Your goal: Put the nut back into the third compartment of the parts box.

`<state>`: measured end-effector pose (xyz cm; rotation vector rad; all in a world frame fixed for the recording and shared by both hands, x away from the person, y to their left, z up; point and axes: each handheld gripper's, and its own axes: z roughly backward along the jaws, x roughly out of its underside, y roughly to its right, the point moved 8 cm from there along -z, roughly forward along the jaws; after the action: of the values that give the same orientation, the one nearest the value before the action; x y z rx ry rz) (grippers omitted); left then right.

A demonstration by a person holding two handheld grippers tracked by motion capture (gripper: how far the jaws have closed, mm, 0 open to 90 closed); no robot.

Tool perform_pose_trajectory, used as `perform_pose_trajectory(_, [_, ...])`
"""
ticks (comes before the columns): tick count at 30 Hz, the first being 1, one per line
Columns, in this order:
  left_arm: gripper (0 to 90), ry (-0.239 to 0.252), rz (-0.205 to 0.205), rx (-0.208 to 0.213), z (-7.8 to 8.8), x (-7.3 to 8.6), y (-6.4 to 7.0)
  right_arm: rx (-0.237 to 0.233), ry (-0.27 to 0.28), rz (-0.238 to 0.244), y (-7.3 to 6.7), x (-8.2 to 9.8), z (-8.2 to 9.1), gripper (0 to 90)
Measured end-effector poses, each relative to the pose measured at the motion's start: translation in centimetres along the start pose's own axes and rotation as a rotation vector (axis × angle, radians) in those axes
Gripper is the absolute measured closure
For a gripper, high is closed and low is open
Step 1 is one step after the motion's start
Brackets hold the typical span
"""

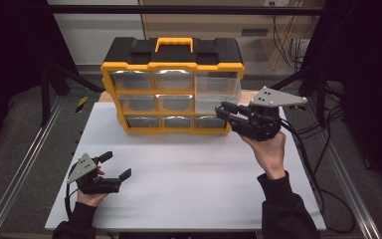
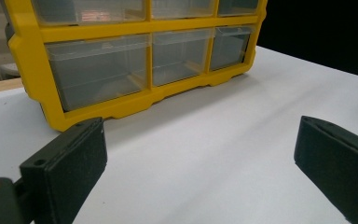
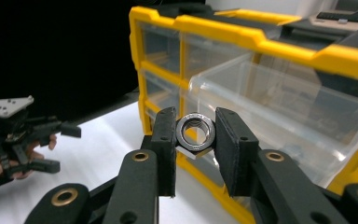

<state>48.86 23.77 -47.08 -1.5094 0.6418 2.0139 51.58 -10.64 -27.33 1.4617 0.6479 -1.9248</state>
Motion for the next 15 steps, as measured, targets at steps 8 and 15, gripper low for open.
perform_pose_trajectory(8, [2.3, 0.000, -0.001, 0.000, 0.0, 0.0, 0.0, 0.027, 0.006, 0.005, 0.7, -2.1, -0.4, 70.2])
perform_pose_trajectory(15, [2.3, -0.001, 0.001, 0.000, 0.0, 0.0, 0.0, 0.055, 0.004, 0.000, 1.8, -3.6, -1.2, 70.2])
